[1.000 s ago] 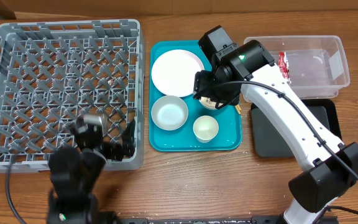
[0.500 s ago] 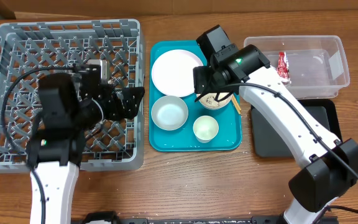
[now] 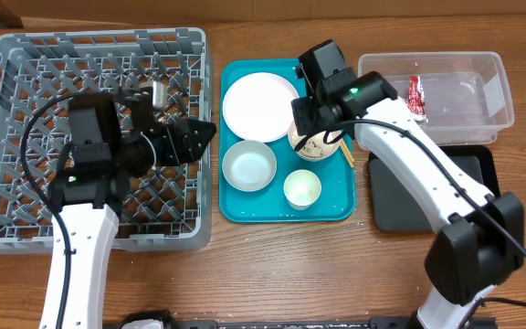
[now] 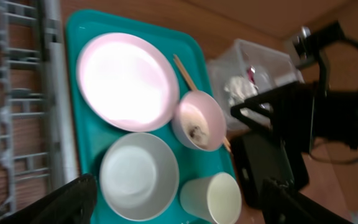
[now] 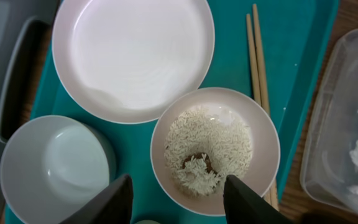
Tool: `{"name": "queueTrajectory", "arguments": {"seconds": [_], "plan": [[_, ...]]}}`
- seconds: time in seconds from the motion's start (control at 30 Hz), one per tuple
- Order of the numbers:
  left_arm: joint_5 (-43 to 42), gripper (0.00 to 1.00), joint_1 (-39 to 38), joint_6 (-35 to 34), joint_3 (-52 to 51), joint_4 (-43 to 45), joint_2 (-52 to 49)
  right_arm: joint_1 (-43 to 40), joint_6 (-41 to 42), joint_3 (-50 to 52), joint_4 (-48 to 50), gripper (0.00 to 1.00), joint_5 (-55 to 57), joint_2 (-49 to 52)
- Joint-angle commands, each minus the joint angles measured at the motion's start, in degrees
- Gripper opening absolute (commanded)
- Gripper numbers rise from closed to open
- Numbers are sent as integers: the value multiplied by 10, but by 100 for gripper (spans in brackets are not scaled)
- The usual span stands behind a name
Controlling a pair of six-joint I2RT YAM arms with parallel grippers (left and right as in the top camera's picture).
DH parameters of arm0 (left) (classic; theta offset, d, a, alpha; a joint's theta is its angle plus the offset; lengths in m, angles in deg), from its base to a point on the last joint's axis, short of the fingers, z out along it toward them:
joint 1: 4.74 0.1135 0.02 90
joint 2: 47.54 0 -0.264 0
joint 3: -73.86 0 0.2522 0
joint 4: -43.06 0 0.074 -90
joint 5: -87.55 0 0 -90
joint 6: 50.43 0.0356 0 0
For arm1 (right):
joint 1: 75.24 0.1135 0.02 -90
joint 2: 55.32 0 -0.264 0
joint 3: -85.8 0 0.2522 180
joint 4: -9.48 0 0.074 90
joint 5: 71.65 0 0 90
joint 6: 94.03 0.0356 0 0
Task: Sort waste into correct bins and load items into the dishwasher
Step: 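Grasp the pink bowl with rice by its rim with the right gripper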
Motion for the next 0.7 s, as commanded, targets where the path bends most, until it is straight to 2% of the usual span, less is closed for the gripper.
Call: {"name": "queueTrajectory", "arguments": {"seconds": [0.0, 0.13, 0.33, 0.53, 0.67], "plan": [[82, 89, 23, -62, 21, 2, 3, 5, -48, 8, 12, 48, -6, 32], [138, 100, 43, -84, 21, 0, 3, 12, -76, 8, 21, 47, -15, 73], [170, 100, 45, -83, 21, -3, 3, 24, -79, 8, 26, 46, -13, 118], [215, 100, 45, -83, 21, -7, 3, 26, -78, 8, 36, 31, -13, 131], [222, 100, 45, -83, 21, -11, 2, 26, -76, 8, 38, 29, -13, 142]]}}
